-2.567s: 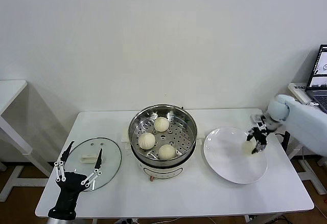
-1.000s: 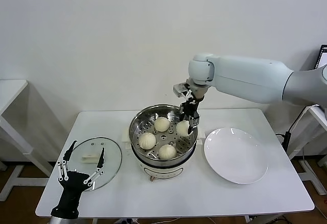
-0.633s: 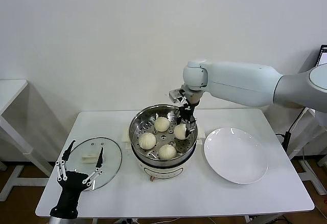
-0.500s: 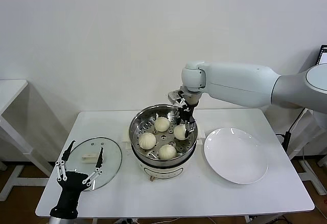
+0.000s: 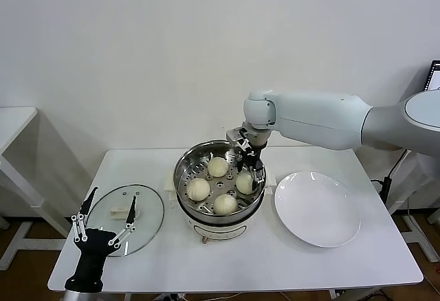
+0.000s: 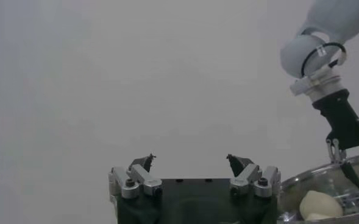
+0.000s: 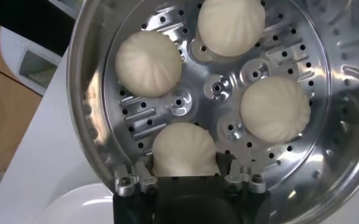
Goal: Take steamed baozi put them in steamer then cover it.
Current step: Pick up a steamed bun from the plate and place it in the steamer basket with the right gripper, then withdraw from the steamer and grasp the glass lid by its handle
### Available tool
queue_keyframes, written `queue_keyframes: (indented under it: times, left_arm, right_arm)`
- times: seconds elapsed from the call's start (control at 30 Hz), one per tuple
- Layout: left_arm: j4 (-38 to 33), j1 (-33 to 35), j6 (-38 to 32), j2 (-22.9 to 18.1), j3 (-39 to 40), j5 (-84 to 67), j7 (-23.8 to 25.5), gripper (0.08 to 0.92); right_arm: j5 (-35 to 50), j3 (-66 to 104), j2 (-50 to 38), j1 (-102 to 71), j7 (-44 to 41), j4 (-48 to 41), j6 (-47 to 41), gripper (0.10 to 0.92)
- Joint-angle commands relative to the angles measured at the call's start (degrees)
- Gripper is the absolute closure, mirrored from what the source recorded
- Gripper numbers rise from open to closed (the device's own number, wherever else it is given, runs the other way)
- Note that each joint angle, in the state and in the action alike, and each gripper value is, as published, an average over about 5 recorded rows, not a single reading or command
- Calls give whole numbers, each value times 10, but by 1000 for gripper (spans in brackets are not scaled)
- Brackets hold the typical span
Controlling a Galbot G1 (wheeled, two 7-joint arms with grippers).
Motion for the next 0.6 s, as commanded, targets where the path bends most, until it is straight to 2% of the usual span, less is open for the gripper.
queue_keyframes:
  times: [0.03, 0.2, 0.3, 0.37, 0.43, 0.5, 0.6]
  left_arm:
    - [-2, -1, 2, 0, -1, 1, 0, 177]
    - [-5, -2, 3, 1, -4, 4, 1, 177]
    - [-4, -3, 0, 3, -7, 18, 0, 177]
    - [-2, -5, -1, 3, -9, 37, -3, 177]
    - [0, -9, 2, 4, -11, 58, -9, 177]
    - [2, -15, 12, 5, -12, 83, -21, 177]
    - [5, -25, 36, 9, -10, 127, -52, 177]
  right_arm:
    - [-1, 22, -15, 7, 3, 11, 2, 207]
    - [12, 82, -65, 22, 4, 46, 10, 203]
    - [49, 139, -118, 15, 51, 62, 36, 203]
    - [86, 165, -158, 4, 141, 76, 70, 203]
    - [116, 180, -199, -14, 272, 98, 117, 203]
    - [129, 198, -235, -45, 408, 117, 171, 203]
    - [131, 259, -277, -120, 570, 133, 239, 203]
